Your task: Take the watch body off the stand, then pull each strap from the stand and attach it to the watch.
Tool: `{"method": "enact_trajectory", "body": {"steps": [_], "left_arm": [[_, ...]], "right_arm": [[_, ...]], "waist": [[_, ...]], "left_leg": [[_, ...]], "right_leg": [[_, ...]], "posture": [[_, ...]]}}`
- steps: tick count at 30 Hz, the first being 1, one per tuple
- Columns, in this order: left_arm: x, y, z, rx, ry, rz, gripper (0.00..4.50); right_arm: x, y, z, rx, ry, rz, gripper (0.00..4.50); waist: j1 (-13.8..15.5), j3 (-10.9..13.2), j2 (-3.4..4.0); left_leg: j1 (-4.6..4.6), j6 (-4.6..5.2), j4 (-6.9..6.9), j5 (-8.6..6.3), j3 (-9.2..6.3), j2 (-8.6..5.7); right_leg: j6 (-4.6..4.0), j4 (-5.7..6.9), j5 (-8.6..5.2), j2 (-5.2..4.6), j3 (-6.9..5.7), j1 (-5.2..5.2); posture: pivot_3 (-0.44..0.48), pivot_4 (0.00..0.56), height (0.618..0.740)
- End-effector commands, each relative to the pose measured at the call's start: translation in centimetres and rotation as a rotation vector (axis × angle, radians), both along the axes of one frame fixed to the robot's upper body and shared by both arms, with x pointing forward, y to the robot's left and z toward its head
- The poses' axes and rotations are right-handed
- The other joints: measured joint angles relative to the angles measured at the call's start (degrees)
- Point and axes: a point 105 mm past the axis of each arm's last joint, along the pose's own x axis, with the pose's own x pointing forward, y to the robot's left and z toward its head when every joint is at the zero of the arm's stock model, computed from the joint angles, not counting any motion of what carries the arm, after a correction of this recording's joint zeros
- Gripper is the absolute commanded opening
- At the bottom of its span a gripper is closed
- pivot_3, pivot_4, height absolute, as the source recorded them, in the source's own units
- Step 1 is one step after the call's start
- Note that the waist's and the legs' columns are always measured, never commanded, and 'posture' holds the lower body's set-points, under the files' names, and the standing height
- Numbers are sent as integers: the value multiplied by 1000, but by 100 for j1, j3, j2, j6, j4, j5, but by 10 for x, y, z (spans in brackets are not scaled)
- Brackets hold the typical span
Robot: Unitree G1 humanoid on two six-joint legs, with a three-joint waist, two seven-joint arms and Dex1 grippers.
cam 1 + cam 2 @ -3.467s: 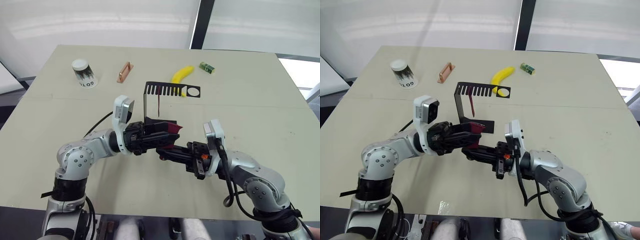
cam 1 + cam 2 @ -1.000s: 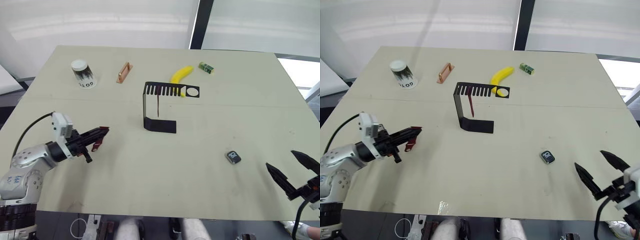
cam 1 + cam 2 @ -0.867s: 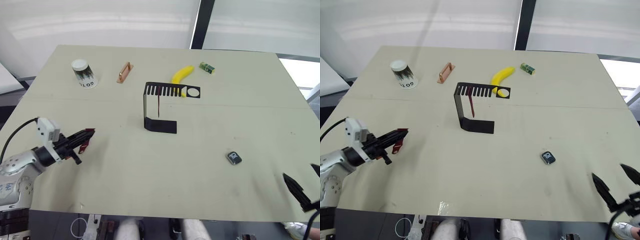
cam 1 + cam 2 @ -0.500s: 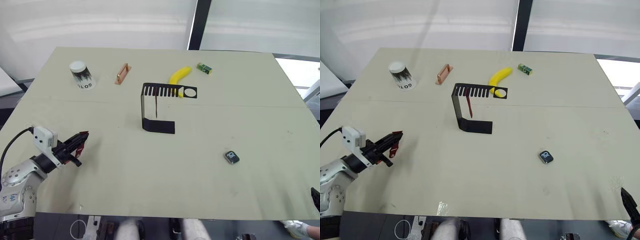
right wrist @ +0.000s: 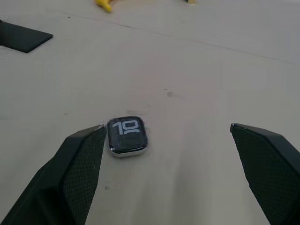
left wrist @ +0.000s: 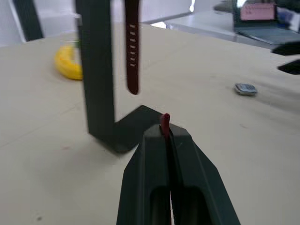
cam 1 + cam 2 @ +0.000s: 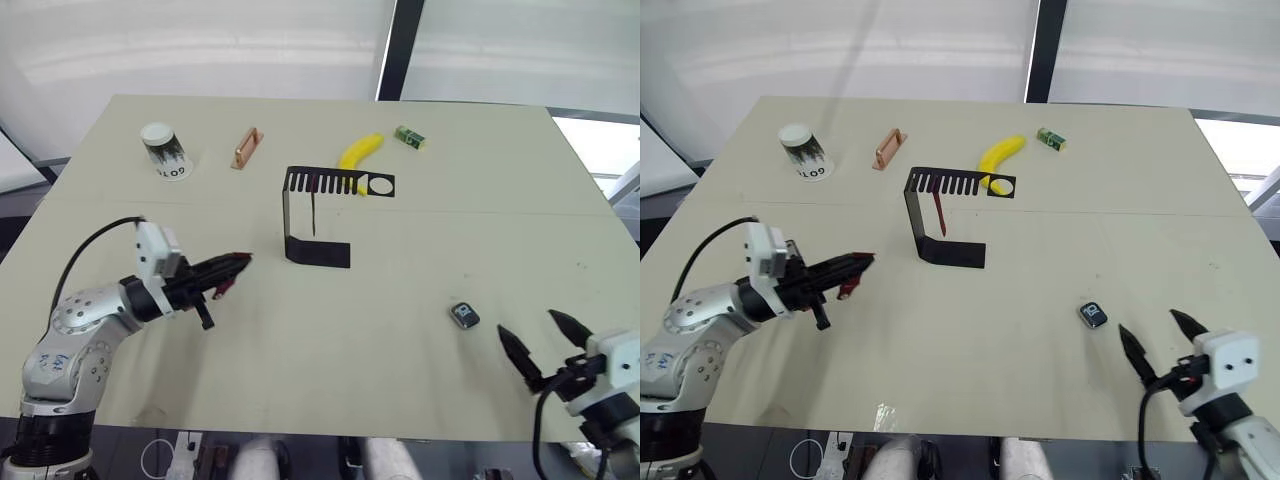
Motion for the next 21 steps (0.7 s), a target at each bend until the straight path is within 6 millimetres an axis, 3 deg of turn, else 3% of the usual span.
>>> {"method": "enact_trajectory", "body": {"steps": [1,5,8,21], "left_arm": [[-37,-53,-4,155,-7,-332,0],[-41,-60,-5,183,-2,-383,0],[-43,-62,-5,194,2,-411,0],[-46,-59,-7,218,15,-409,0]], "right_arm": [[18,42,-7,25,116,72,4476],[29,54,-12,-8,160,135,4476],[40,50,-20,-9,201,160,4476],[53,47,-43,-12,289,282,4476]], "waist": [[5,0,0],[3,0,0],[3,0,0],[-6,0,-1]], "left_leg": [[0,0,0,0,0,-1],[-1,2,2,1,2,-2],[-2,2,2,2,1,-1],[-6,12,9,7,9,-2]], "right_leg": [[0,0,0,0,2,0],[0,-2,0,3,4,-1],[-3,-1,-2,7,5,-3],[1,-10,0,13,15,-2]], "posture": [[0,150,729],[0,150,729],[0,150,729],[0,150,729]]}}
